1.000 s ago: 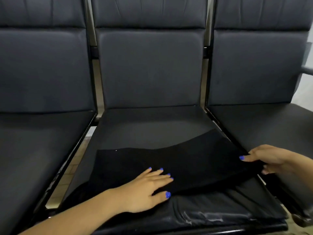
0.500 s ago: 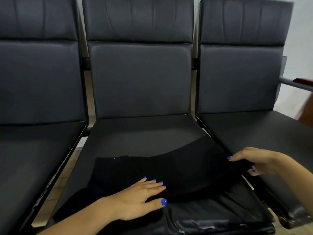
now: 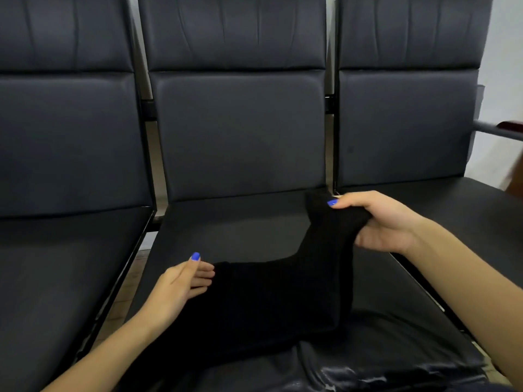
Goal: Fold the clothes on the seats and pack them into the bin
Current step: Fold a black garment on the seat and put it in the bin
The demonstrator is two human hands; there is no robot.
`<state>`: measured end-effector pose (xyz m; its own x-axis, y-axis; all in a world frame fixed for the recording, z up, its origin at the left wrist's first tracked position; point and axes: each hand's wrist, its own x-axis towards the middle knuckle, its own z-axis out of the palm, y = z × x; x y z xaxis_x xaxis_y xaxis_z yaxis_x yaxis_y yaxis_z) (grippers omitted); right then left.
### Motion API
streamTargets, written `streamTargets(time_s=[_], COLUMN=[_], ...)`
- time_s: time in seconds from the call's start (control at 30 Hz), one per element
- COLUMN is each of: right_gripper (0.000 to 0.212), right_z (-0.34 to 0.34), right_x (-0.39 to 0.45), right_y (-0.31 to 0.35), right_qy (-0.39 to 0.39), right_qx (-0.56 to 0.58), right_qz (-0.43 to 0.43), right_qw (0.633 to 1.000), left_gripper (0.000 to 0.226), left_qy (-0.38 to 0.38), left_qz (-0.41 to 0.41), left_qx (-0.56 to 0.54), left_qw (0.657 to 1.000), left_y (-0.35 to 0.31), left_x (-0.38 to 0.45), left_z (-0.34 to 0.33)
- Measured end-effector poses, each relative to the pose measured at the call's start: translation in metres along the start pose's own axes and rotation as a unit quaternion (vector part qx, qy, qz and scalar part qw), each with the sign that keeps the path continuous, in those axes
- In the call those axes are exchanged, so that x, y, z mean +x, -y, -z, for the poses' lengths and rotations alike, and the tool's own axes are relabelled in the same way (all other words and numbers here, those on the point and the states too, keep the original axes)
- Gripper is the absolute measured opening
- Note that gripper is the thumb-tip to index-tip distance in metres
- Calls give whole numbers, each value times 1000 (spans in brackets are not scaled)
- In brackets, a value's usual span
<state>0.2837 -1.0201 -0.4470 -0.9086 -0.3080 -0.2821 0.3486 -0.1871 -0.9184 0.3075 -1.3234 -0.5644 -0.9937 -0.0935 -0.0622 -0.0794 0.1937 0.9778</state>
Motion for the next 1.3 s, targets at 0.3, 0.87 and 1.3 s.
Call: streamTargets(time_s=[0.3, 0.87, 1.3], right_gripper=[13, 54, 52], right_z=[-123, -105, -105], right_x=[42, 34, 33], right_y=[-62, -146, -158], right_qy=[210, 176, 192], right_qx=[-26, -722, -726], right_qz=[-49, 117, -7], right_qw=[976, 658, 661], left_gripper=[49, 56, 33], left_qy=[-25, 15, 41], left_qz=[152, 117, 150], left_qx=[-132, -91, 439], left_qw=[979, 989, 885], left_y=[-13, 1, -7], left_x=[-12, -5, -2], left_z=[32, 33, 41])
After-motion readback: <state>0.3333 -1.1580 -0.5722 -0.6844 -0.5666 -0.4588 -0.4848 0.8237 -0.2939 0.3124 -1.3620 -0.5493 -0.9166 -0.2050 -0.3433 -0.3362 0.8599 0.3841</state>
